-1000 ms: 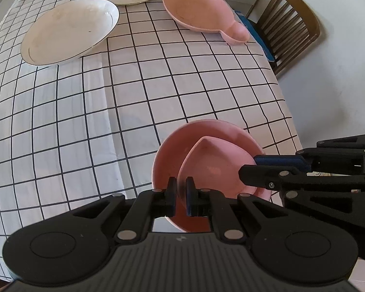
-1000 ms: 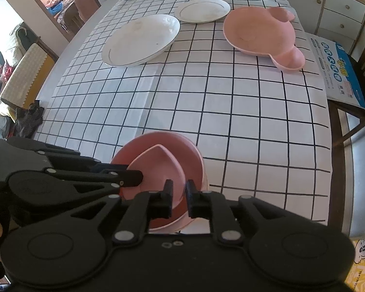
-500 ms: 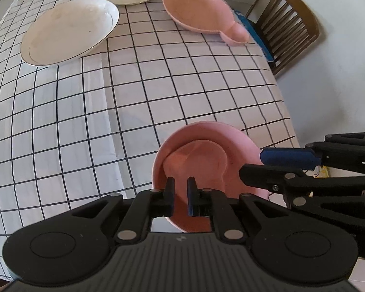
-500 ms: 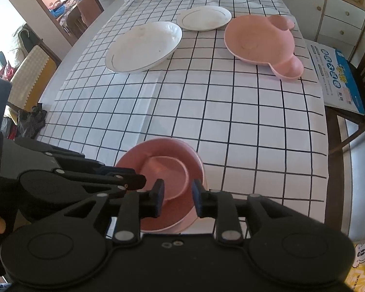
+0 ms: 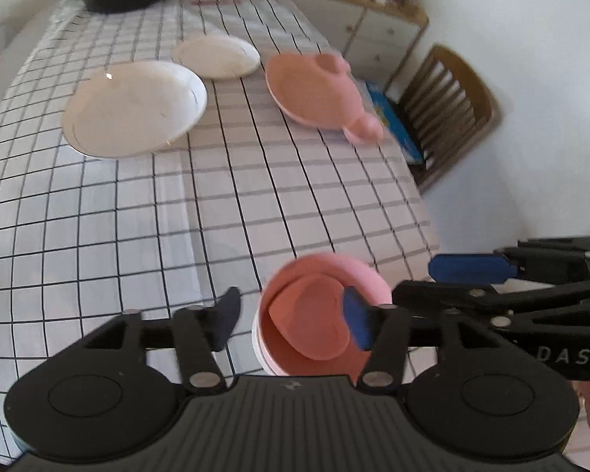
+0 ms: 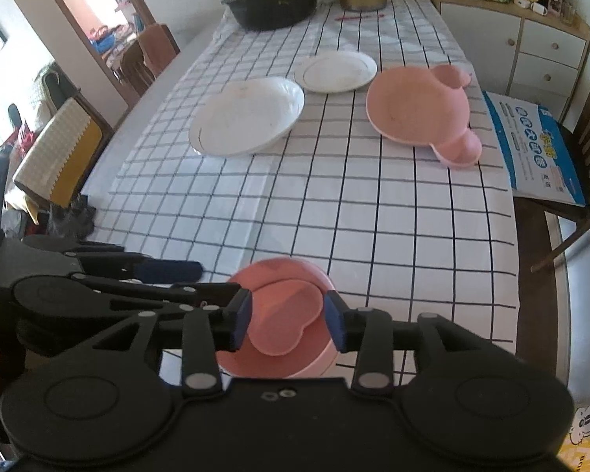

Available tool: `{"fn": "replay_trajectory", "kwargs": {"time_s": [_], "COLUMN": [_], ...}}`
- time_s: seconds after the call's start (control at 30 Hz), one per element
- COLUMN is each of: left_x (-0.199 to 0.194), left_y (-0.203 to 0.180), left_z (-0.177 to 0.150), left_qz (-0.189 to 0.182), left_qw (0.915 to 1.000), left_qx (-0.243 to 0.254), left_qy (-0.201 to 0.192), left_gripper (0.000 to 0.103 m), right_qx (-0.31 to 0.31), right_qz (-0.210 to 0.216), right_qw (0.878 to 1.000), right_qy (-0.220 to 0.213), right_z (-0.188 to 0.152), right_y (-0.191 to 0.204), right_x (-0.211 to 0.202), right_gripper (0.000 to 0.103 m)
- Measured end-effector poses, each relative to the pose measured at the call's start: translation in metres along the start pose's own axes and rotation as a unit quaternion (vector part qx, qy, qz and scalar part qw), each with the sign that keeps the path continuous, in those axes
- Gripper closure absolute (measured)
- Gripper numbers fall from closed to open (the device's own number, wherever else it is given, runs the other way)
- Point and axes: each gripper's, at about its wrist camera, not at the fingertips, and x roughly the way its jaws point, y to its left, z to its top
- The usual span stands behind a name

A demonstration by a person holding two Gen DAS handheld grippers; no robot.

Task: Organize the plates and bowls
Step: 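Open both grippers and release the pink heart dish, then move both grippers forward to the rim of the large white plate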

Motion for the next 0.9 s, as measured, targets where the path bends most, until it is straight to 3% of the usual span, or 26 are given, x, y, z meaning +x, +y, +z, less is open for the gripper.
{"fn": "replay_trajectory", "kwargs": {"time_s": [0.13,0.23,0.33,0.47,0.9], "left_x": [-0.016,-0.026,-0.036,-0.046,-0.029], "left_y": [0.007,0.011,0.017,0.027,0.079], "left_z": [0.001,0.002,0.003,0.010,0.081], "left_qz": [0.004,0.012,0.013,0.021,0.092], "left_qw": [0.9996,0.9990,0.9982,0.9969,0.9874], "left_qx": [-0.010,-0.009,-0.006,-0.009,-0.068], "left_qy": [-0.024,-0.042,-0.058,-0.075,-0.108], "left_gripper": [0.043,0.042,0.038,0.033,0.033], "right_qx": [-0.006,-0.013,-0.011,-0.007,-0.018], "right_qz": [-0.001,0.001,-0.003,-0.006,-0.004], "right_qw": [1.000,0.999,0.999,0.998,0.997], "right_qy": [-0.025,-0.038,-0.053,-0.065,-0.073], "right_z": [0.002,0.004,0.008,0.020,0.119], "right_y": [0.009,0.017,0.023,0.027,0.029], "right_x": [-0.012,-0.017,-0.022,-0.025,0.017], "right_gripper": [0.040,0.034,0.019,0.008,0.003]}}
